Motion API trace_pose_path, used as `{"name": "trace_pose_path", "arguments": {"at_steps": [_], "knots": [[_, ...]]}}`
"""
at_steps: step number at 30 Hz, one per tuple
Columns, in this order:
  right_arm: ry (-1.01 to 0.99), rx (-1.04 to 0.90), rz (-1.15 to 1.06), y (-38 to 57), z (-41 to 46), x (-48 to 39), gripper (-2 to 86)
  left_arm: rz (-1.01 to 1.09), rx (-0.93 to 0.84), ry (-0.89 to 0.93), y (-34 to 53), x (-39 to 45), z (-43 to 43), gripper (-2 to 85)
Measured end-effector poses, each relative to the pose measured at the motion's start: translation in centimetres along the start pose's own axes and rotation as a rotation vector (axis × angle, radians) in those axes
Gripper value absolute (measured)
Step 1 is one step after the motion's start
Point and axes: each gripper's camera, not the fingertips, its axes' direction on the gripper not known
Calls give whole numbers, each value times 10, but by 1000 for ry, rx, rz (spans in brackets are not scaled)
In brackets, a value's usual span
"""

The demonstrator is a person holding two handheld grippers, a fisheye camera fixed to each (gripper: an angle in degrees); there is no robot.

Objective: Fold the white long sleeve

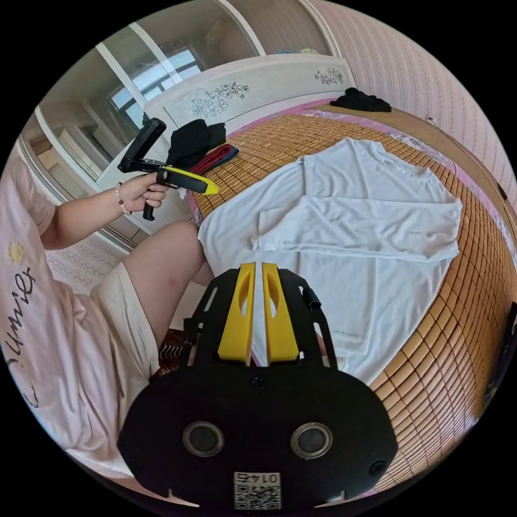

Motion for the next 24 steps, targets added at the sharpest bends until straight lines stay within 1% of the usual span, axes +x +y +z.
{"name": "trace_pose_path", "arguments": {"at_steps": [2, 6, 7, 10, 11, 12, 13, 16, 21, 24], "knots": [[18, -40, -14, -16, 16, -7, 60, 10, 12, 21, -5, 3, 4, 40], [168, -126, -103, -59, 57, -26, 98, 37, -28, 12, -30, 13, 18, 65], [179, -137, -111, -64, 63, -28, 100, 39, -31, 13, -34, 14, 19, 66], [246, -201, -109, -85, 94, -29, 104, 47, -65, -46, -46, 17, 30, 59], [243, -237, -91, -90, 105, -26, 97, 58, -122, -96, -49, 17, 38, 46], [241, -236, -70, -94, 109, -23, 87, 81, -151, -148, -50, 19, 43, 20], [245, -226, -62, -96, 109, -22, 79, 117, -125, -150, -49, 21, 39, 8], [254, -208, -43, -105, 104, -17, 49, 194, -130, -199, -47, 26, 24, -4], [190, -66, -57, -125, 62, -19, 27, 238, 41, -162, -33, 30, -52, -8], [131, -17, -85, -139, 46, -24, 27, 226, 69, -150, -25, 22, -82, -9]]}}
